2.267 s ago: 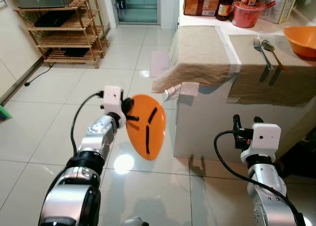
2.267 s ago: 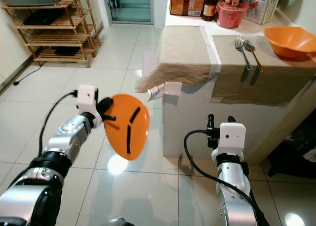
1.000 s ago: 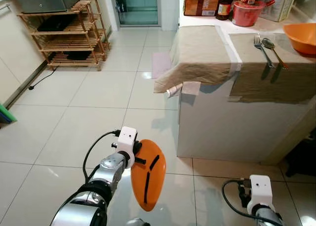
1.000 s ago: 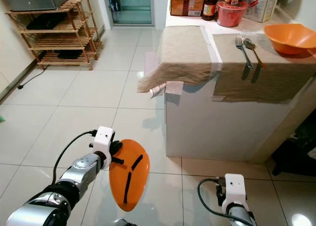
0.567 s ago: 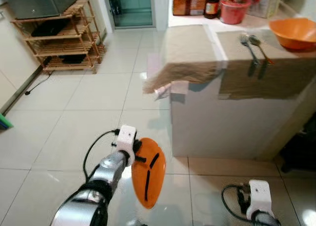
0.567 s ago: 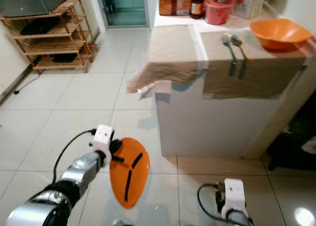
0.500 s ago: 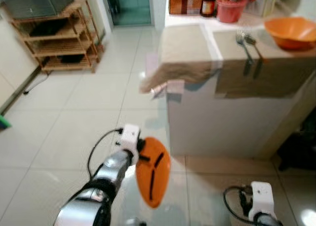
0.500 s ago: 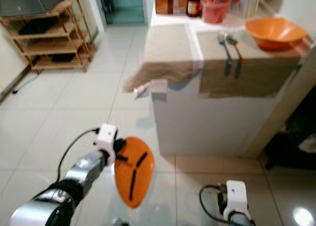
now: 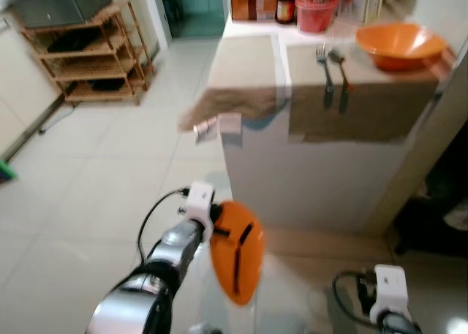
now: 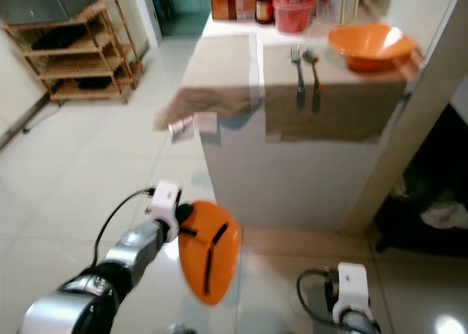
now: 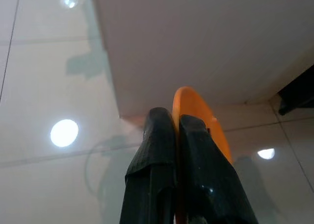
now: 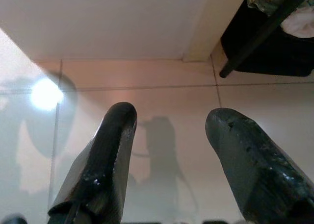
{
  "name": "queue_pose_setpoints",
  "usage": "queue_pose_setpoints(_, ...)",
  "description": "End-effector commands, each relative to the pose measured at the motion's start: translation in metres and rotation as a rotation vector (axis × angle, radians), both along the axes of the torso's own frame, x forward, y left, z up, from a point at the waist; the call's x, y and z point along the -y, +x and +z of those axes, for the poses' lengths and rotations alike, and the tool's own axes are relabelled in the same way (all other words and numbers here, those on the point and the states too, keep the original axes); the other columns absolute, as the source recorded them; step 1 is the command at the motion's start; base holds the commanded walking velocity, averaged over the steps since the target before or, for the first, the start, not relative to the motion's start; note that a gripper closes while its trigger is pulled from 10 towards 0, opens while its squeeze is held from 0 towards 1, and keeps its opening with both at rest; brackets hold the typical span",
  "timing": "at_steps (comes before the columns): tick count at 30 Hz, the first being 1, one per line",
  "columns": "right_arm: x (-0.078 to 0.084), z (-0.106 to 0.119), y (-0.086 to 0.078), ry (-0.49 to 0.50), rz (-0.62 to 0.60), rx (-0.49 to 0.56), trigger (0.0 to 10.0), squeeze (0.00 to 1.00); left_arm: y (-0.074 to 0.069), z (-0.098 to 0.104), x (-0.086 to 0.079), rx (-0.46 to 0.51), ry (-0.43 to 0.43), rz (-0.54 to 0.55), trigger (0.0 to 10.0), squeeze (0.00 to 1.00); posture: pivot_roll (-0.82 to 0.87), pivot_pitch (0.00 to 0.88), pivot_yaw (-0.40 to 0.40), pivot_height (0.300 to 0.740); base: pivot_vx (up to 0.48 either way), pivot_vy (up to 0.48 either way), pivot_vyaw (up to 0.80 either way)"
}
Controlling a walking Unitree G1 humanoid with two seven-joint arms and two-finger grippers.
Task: Setting the table
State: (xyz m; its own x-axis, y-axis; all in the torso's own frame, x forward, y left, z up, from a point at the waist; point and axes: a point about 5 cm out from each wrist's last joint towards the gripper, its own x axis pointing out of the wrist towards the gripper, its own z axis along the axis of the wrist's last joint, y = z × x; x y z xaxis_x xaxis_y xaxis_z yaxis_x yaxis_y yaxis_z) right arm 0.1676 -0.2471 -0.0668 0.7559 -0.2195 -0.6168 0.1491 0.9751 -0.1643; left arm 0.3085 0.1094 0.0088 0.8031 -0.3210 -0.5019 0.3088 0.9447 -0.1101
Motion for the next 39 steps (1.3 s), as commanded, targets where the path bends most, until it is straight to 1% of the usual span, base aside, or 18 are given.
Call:
queue_pose_setpoints(1,-0.0059,-0.0005,0.0015,0.009,0.011,0.01,10.0,0.0,0.0034,0.0025,-0.0135,0.012,0.023,0.034,0.0,0.0,-0.05,0.0,0.113,0.735,0.0,-0.454,0.0)
queue_pose_setpoints(11,-0.007,-0.001,0.0007,0.005,0.008,0.012,10.0,0.0,0.0038,0.0025,-0.0127,0.006,0.015,0.047,0.0,0.0,-0.06,0.0,0.116,0.735,0.0,-0.447,0.0)
queue_pose_setpoints(23,-0.007,-0.0006,-0.0001,0.002,0.001,0.023,10.0,0.0,0.006,0.005,-0.0077,0.01,0.006,0.038,0.0,0.0,-0.07,0.0,0.129,0.735,0.0,-0.441,0.0)
queue_pose_setpoints(31,-0.0084,-0.0004,-0.0005,-0.003,0.003,0.032,10.0,0.0,0.006,0.0047,-0.0089,0.013,0.023,0.036,0.0,0.0,-0.07,0.0,0.134,0.735,0.0,-0.439,0.0)
queue_pose_setpoints(39,-0.0143,0.0047,0.0066,-0.008,0.021,0.09,10.0,0.0,0.003,0.0011,-0.0085,-0.003,0.028,0.035,0.0,0.0,-0.07,0.0,0.139,0.735,0.0,-0.439,0.0)
